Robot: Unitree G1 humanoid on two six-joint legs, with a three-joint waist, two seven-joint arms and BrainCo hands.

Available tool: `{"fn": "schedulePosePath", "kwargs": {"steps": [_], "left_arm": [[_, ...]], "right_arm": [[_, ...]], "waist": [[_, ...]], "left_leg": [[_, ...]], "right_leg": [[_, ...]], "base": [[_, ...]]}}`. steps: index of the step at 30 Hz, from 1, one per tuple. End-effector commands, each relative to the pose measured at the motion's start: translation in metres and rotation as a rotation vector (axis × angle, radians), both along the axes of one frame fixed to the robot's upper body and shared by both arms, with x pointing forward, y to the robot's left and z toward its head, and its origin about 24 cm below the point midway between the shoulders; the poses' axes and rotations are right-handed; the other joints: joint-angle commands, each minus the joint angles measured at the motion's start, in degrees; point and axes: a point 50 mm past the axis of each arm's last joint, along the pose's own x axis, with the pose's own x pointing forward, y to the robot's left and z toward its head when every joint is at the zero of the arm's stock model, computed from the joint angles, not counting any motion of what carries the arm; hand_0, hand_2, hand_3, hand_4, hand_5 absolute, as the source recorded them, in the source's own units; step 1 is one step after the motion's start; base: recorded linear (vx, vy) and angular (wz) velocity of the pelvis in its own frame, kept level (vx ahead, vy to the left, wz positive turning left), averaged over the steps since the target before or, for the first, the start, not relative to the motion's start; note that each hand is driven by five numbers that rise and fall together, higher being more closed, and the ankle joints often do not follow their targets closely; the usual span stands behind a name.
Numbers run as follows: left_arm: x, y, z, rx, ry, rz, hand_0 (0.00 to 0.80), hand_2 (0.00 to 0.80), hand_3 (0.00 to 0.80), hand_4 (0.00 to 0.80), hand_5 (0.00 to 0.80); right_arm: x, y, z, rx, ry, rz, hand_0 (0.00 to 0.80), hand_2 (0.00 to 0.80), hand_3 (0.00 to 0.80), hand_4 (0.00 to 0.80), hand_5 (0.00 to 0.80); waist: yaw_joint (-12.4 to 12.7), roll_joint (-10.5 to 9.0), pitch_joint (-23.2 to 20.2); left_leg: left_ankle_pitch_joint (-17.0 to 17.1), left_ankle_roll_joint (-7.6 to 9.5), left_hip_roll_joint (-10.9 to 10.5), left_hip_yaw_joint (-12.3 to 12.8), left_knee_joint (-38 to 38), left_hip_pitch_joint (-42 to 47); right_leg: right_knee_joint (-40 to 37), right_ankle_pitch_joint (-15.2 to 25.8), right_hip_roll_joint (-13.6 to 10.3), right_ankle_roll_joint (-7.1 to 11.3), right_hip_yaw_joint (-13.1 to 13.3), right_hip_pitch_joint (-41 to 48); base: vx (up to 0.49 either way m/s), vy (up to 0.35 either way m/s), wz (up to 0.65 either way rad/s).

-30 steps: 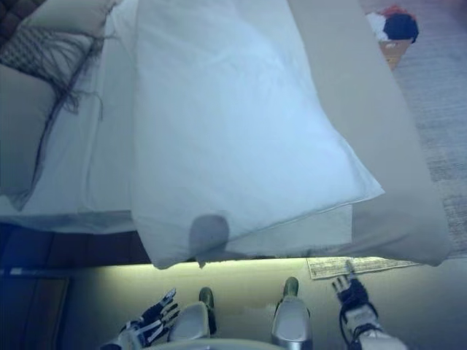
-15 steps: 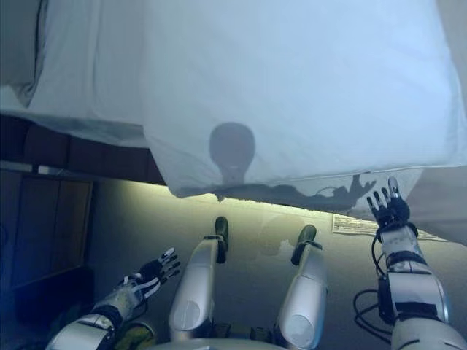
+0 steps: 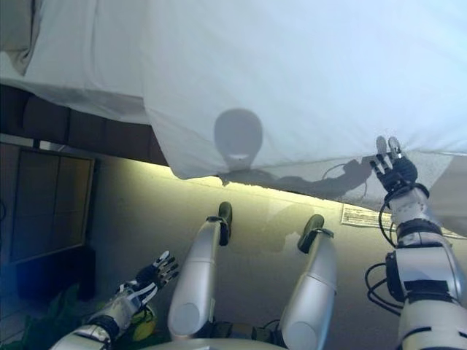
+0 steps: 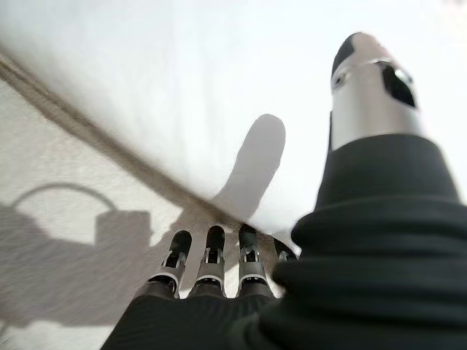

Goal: Make the bed neatly

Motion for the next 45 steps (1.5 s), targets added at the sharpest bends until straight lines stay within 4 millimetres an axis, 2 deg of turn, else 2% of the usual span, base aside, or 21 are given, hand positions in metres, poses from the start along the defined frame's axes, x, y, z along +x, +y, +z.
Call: {"fn": "schedulePosePath", "kwargs": {"steps": [1,7,8,9,10,12,26,34,36,40,43,45], "left_arm": [[-0.033,0.016,-0.008,0.017,0.057,0.033,0.0,0.0,0.0,0.0,0.0],[-0.036,0.014,-0.01,0.021,0.052,0.018,0.0,0.0,0.0,0.0,0.0],[-0.036,0.015,-0.009,0.025,0.048,0.024,0.0,0.0,0.0,0.0,0.0],[-0.036,0.017,-0.009,0.03,0.048,0.028,0.0,0.0,0.0,0.0,0.0],[-0.037,0.018,-0.008,0.034,0.05,0.029,0.0,0.0,0.0,0.0,0.0],[-0.038,0.02,-0.008,0.04,0.063,0.027,0.0,0.0,0.0,0.0,0.0],[-0.048,0.026,-0.011,0.084,0.093,0.043,0.0,0.0,0.0,0.0,0.0],[-0.054,0.034,-0.009,0.096,0.086,0.057,0.0,0.0,0.0,0.0,0.0],[-0.047,0.035,-0.005,0.094,0.044,0.051,0.0,0.0,0.0,0.0,0.0],[-0.003,0.028,0.022,0.053,-0.138,-0.033,0.0,0.0,0.0,0.0,0.0],[0.029,0.011,0.043,-0.011,-0.238,-0.163,0.0,0.0,0.0,0.0,0.0],[0.038,-0.001,0.049,-0.053,-0.257,-0.27,0.0,0.0,0.0,0.0,0.0]], "right_arm": [[0.002,-0.012,0.039,-0.103,-0.104,-0.008,0.0,0.0,0.0,0.0,0.0],[-0.003,-0.015,0.033,-0.122,-0.117,-0.011,0.0,0.0,0.0,0.0,0.0],[-0.005,-0.017,0.034,-0.135,-0.141,-0.02,0.0,0.0,0.0,0.0,0.0],[-0.006,-0.019,0.035,-0.14,-0.16,-0.03,0.0,0.0,0.0,0.0,0.0],[-0.007,-0.02,0.036,-0.141,-0.173,-0.035,0.075,0.075,0.075,0.075,0.075],[-0.011,-0.023,0.035,-0.162,-0.186,-0.036,0.8,0.8,0.8,0.8,0.8],[-0.032,-0.032,0.003,-0.156,-0.093,0.019,0.8,0.8,0.8,0.8,0.8],[-0.039,-0.033,-0.01,-0.137,-0.052,0.048,0.8,0.8,0.8,0.8,0.8],[-0.04,-0.03,-0.016,-0.125,-0.034,0.06,0.8,0.8,0.8,0.8,0.8],[-0.043,-0.018,-0.036,-0.089,0.0,0.09,0.8,0.8,0.8,0.8,0.8],[-0.043,-0.007,-0.047,-0.073,0.012,0.108,0.8,0.8,0.8,0.8,0.8],[-0.038,-0.001,-0.047,-0.07,0.015,0.13,0.8,0.8,0.8,0.8,0.8]], "waist": [[0.0,0.27,0.2],[-0.2,-0.73,0.2],[-0.2,-1.05,0.2],[-0.2,-1.28,0.1],[-0.2,-1.44,0.0],[-0.2,-1.89,-0.5],[0.0,-4.5,-4.0],[0.1,-5.49,-6.6],[-0.1,-5.72,-7.6],[-0.3,-6.2,-10.1],[-0.6,-6.41,-11.7],[-0.7,-6.48,-12.5]], "left_leg": [[-3.3,2.88,0.2,1.3,0.1,2.5],[-2.3,2.73,0.7,1.6,-2.1,6.5],[-0.4,2.93,0.8,1.7,-3.3,6.9],[-0.2,2.89,1.0,1.8,-3.8,7.7],[-0.1,2.85,1.0,1.8,-4.2,8.3],[0.3,2.58,1.2,1.7,-5.1,9.8],[1.0,1.31,2.7,2.3,-9.3,19.0],[1.2,0.29,4.1,2.8,-11.7,24.3],[1.9,0.05,4.4,2.9,-13.5,26.5],[4.4,-0.43,5.0,3.6,-19.6,31.4],[6.3,-0.63,4.8,4.1,-24.7,34.4],[7.5,-0.89,4.8,4.6,-27.6,36.0]], "right_leg": [[-0.1,0.8,0.0,1.81,3.4,2.4],[-3.2,1.8,0.4,2.04,2.5,6.7],[-4.5,3.4,0.3,1.61,2.0,7.3],[-5.1,3.5,0.3,1.67,1.8,8.3],[-5.5,3.5,0.4,1.72,1.6,9.0],[-6.3,3.6,0.5,1.86,1.2,10.7],[-12.3,3.9,0.5,2.78,-0.8,21.6],[-16.4,3.9,1.4,3.01,-1.7,28.3],[-18.5,4.2,1.9,3.14,-1.7,30.7],[-25.0,5.9,2.9,3.86,-2.0,35.5],[-30.6,7.6,4.1,4.37,-2.3,38.8],[-33.7,8.5,4.8,4.52,-2.7,40.6]], "base": [[0.032,0.03,-0.07],[0.011,0.012,-0.03],[-0.03,-0.01,-0.07],[-0.033,-0.018,-0.09],[0.038,-0.029,-0.09],[0.046,-0.025,-0.08],[0.061,0.004,-0.01],[0.084,0.011,0.0],[0.128,0.027,0.0],[0.124,0.013,0.02],[0.072,-0.011,-0.05],[0.033,-0.002,-0.02]]}}
